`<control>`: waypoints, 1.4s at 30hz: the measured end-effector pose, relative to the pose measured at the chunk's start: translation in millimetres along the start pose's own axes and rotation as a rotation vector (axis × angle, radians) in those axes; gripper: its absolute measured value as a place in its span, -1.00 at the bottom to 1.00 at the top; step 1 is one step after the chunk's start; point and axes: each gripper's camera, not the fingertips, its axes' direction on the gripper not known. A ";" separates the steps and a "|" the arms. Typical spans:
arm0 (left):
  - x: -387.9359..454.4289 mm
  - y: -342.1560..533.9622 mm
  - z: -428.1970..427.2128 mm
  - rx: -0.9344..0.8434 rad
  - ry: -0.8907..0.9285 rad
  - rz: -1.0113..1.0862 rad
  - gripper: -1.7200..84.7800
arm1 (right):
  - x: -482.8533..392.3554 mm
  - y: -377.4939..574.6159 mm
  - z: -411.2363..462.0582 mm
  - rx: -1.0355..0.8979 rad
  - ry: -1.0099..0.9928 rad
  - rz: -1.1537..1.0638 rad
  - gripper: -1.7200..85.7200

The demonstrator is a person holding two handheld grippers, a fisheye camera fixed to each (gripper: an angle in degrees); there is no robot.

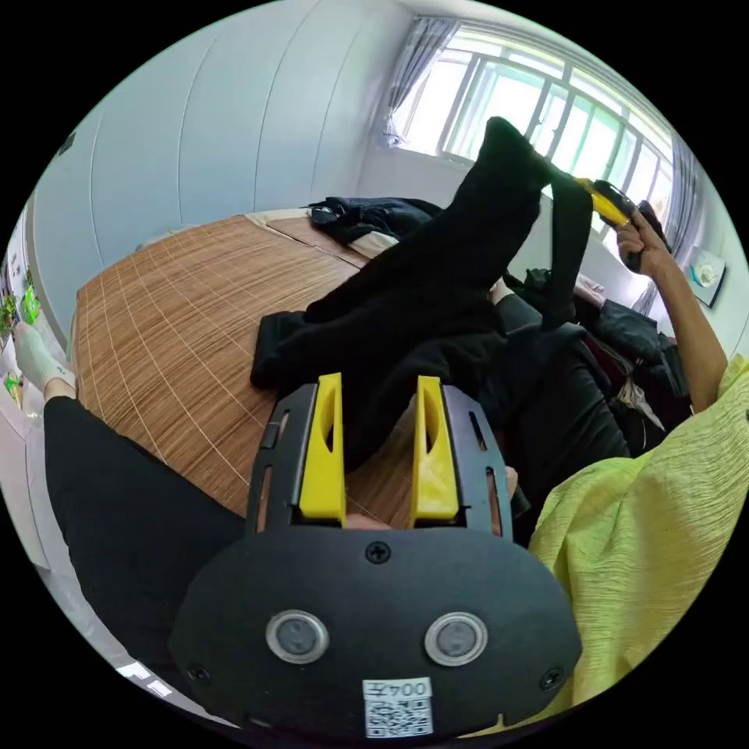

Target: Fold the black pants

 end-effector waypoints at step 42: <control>27.1 60.9 -76.2 0.292 -0.180 0.168 -0.69 | -32.9 -274.0 319.1 -0.191 -0.575 -0.111 -0.87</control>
